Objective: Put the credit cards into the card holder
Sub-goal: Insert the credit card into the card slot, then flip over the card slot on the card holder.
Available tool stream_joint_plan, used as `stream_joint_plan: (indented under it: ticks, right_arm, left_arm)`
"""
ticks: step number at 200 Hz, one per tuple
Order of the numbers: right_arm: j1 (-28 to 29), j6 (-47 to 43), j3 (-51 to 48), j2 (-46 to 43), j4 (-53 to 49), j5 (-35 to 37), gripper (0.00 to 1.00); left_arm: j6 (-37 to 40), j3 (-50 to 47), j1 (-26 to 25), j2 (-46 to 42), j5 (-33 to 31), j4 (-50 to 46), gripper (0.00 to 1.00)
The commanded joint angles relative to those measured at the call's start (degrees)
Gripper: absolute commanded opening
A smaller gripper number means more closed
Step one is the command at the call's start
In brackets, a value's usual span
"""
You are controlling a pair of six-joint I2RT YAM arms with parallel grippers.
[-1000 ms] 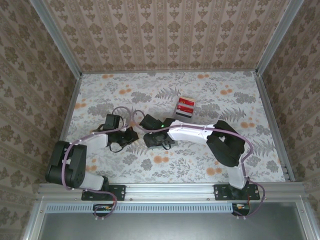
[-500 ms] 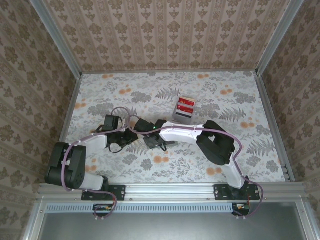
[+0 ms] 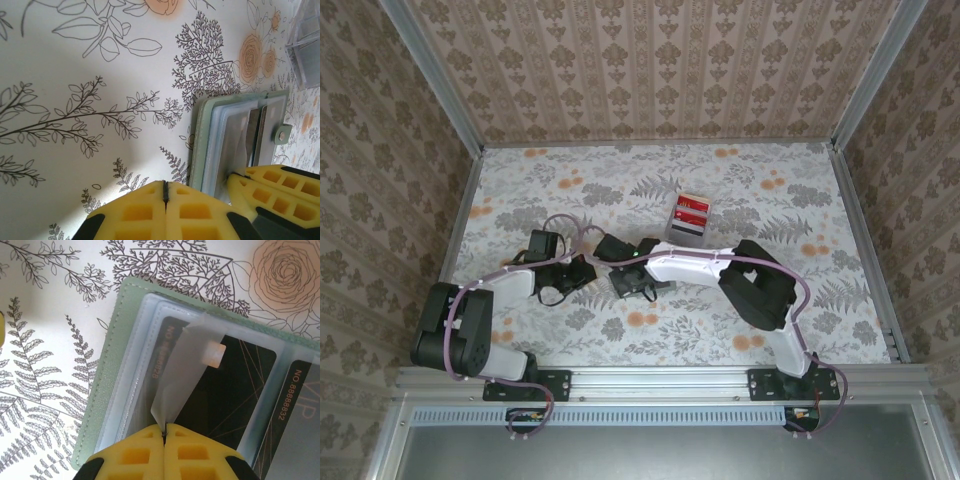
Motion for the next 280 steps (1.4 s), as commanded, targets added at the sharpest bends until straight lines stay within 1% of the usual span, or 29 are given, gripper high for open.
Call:
stream_joint_plan:
  ticks: [1, 14, 37, 79, 101, 105, 119, 181, 200, 220, 234, 253, 280]
  right_arm:
    - [-2.05, 1.98, -4.38, -3.56, 4.65, -5.64, 0.00]
    - [-2.77, 2.45, -5.85, -4.63, 6.85, -7.62, 0.00]
    - [-3.39, 2.62, -6.19, -5.03, 7.38, -9.04, 0.00]
    - [-3.56, 3.20, -7.04, -7.24, 8.51, -9.81, 0.00]
    - [-3.67, 3.41, -7.56, -8.72, 8.74, -9.87, 0.00]
    - [-3.80, 3.41, -7.62, -8.95, 8.74, -9.88, 0.00]
    - [-3.90, 3.42, -8.04, -9.53, 9.00, -9.89, 0.00]
    - [-4.70, 4.11, -9.07, -9.38, 10.18, -11.25, 0.00]
    - [-4.82, 4.13, -9.35, -9.49, 10.35, -11.51, 0.00]
    - [-5.04, 4.25, -9.64, -9.55, 10.79, -11.85, 0.00]
    - [-5.21, 4.36, -9.72, -9.42, 11.00, -12.18, 0.00]
    - [-5.24, 4.64, -10.11, -9.41, 11.44, -12.49, 0.00]
    - [-5.44, 4.82, -10.47, -9.64, 11.65, -12.68, 0.00]
  left_arm:
    - [1.35, 0.27, 0.51, 0.60, 1.33, 0.43, 0.04]
    - [1.06, 0.52, 0.53, 0.62, 1.50, 0.64, 0.04]
    - [0.49, 1.12, 0.03, 1.18, 2.27, 1.38, 0.05]
    - [-1.32, 2.64, -2.98, 2.63, 3.17, 3.10, 0.15]
    - [-3.63, 2.98, -4.10, 3.22, 3.18, 6.01, 0.19]
    - [-4.07, 3.02, -4.27, 3.36, 4.78, 6.57, 0.20]
    - [-5.78, 3.03, -4.76, 4.01, 5.35, 8.92, 0.22]
    - [-14.03, 3.25, -7.02, 10.17, 7.74, 22.17, 0.27]
    - [-15.58, 3.20, -7.24, 11.89, 8.19, 25.11, 0.27]
    - [-16.14, 3.63, -7.67, 13.15, 8.36, 26.15, 0.28]
    - [-16.90, 3.40, -7.71, 13.27, 8.29, 27.10, 0.31]
    - [-17.30, 2.71, -7.43, 12.19, 7.67, 27.32, 0.32]
    - [-16.88, 0.84, -5.69, 9.05, 6.08, 26.10, 0.33]
